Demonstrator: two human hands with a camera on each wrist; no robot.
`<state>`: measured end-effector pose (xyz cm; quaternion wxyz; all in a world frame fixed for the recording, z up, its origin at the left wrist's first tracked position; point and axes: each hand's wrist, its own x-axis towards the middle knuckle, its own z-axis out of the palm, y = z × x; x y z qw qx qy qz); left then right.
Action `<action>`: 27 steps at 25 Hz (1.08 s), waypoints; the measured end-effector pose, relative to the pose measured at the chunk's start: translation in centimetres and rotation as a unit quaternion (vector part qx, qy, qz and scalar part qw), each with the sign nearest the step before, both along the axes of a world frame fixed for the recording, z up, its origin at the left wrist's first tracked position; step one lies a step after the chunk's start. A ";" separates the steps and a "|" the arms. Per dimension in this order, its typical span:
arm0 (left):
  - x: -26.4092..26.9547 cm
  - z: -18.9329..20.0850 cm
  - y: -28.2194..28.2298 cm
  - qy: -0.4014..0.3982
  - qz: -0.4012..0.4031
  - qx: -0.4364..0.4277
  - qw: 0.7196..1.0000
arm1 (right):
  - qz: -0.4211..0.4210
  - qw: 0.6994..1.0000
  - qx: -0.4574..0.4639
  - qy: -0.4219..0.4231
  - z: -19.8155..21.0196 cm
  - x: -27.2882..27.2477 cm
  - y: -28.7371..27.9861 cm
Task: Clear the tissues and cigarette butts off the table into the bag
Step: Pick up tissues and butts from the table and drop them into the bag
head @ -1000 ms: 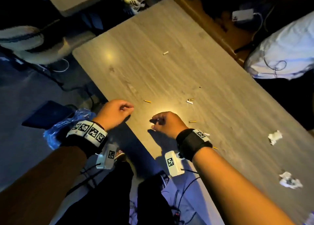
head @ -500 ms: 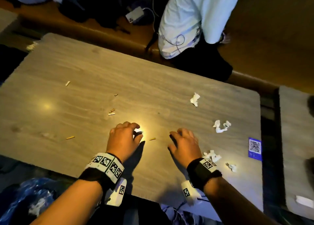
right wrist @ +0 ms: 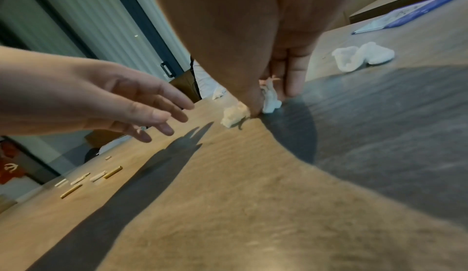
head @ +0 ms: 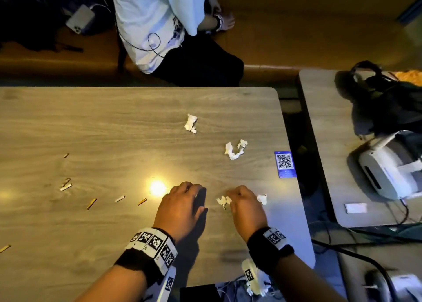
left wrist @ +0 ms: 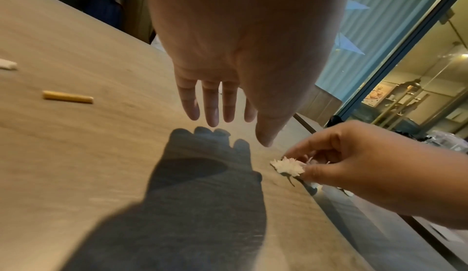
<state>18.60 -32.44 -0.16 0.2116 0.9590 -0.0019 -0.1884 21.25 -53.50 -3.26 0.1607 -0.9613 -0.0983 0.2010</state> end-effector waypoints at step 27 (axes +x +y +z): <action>-8.6 -2.1 6.7 0.047 0.286 -0.199 0.936 | -0.026 0.981 0.193 -0.021 2.7 1.7 7.5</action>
